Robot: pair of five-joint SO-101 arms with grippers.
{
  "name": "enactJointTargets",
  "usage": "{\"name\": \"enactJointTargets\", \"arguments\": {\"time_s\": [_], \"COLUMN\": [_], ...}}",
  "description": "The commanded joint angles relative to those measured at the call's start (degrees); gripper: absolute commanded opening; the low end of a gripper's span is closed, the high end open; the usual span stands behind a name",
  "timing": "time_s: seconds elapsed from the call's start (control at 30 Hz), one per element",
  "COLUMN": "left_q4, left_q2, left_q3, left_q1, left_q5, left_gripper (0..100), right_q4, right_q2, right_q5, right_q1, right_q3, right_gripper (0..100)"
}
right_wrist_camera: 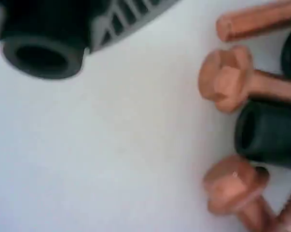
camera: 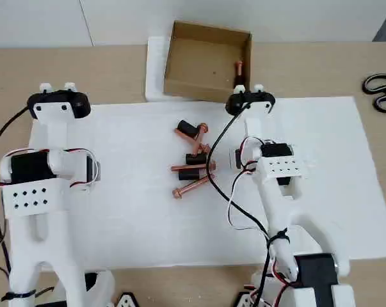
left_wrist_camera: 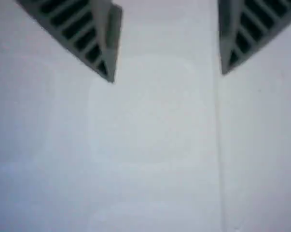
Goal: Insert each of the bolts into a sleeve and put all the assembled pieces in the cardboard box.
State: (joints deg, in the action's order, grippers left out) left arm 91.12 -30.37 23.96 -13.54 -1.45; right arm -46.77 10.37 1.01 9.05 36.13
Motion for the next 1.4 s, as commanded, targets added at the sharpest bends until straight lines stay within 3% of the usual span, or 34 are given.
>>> {"name": "enactJointTargets", "arguments": {"time_s": [0.0,0.73,1.37], "left_q4": [0.3,0.4,0.4], "left_q2": [0.0,0.0,0.0], "left_q3": [-2.3,-2.3,-2.3], "left_q1": [0.4,0.4,0.4], "left_q5": [0.4,0.4,0.4], "left_gripper": [14,14,14], "right_q4": [0.8,-1.6,-5.6], "right_q2": [2.7,-4.8,-10.4], "right_q5": [1.1,1.1,1.1], "right_q1": [-0.5,1.5,2.3], "right_q3": [-0.3,-1.8,-11.1], "right_gripper": [6.9,15.1,15.1]}}
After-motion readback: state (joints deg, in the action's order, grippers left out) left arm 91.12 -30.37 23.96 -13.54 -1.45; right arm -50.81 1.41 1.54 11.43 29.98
